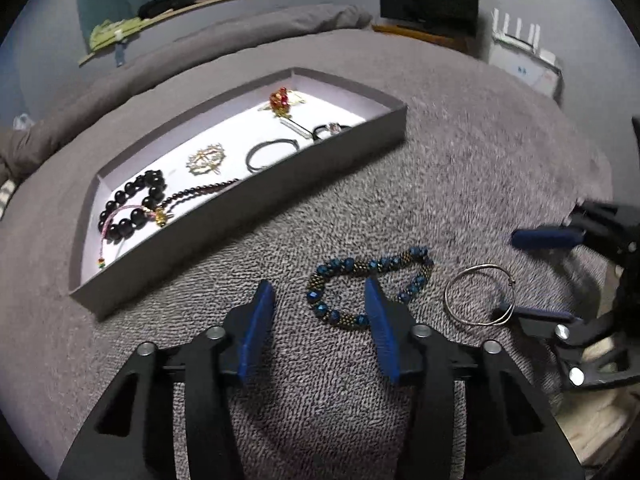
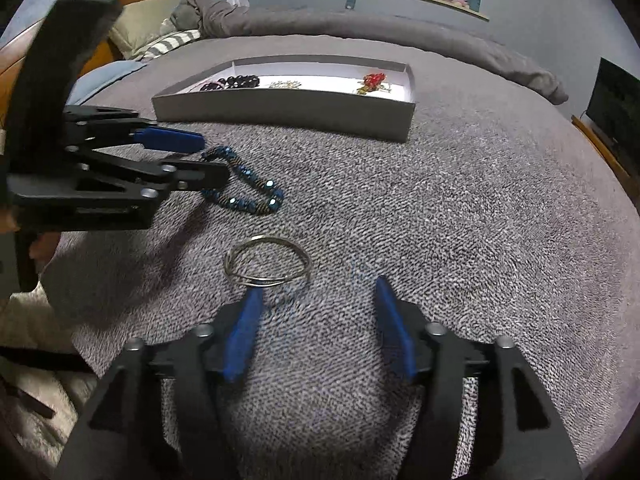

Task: Organize jewelry
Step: 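Grasp the blue bead bracelet with the left tool while the right tool grasps the silver bangle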

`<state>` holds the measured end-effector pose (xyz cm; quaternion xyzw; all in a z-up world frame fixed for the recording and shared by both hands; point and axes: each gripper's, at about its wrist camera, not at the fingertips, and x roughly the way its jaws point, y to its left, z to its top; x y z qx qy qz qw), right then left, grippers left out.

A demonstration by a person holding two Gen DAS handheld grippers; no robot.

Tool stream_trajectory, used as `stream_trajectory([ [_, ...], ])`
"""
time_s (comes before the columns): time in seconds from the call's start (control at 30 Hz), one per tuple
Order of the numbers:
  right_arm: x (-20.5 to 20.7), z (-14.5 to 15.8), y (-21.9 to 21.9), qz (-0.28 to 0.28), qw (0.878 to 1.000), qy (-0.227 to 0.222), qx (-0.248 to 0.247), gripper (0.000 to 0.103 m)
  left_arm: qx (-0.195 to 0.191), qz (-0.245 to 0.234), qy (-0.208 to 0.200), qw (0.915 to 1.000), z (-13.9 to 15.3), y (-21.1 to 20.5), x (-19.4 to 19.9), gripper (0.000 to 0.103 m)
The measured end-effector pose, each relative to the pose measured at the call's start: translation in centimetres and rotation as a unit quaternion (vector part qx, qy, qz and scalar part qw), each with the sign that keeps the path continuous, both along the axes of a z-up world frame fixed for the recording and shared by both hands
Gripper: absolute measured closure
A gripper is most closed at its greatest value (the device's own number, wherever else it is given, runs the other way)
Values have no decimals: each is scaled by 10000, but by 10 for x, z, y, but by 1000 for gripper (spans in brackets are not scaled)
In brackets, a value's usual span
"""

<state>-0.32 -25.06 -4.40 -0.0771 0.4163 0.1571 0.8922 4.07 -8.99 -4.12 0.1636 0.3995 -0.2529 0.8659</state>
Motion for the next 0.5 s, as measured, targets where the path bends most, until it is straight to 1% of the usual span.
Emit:
stream_trajectory([
  [0.1, -4, 0, 2, 154, 9998, 54, 110, 34, 67, -47, -4, 10000, -4, 1, 0, 71],
  [0.13, -6, 0, 1, 169, 9997, 68, 162, 34, 32, -54, 15, 10000, -3, 4, 0, 74],
  [0.23, -4, 1, 8, 231, 9995, 71, 222, 34, -58, -53, 71, 9999, -2, 12, 0, 89],
  [0.3, -1, 0, 15, 297, 9993, 64, 196, 34, -137, -28, 119, 9998, 1, 17, -1, 95],
  [0.43, 6, -4, 24, 368, 9991, 119, 169, 34, -293, 72, 210, 9993, 5, 32, -6, 96],
  [0.5, 8, -5, 27, 370, 9991, 125, 158, 36, -339, 110, 237, 9991, 6, 38, -9, 96],
])
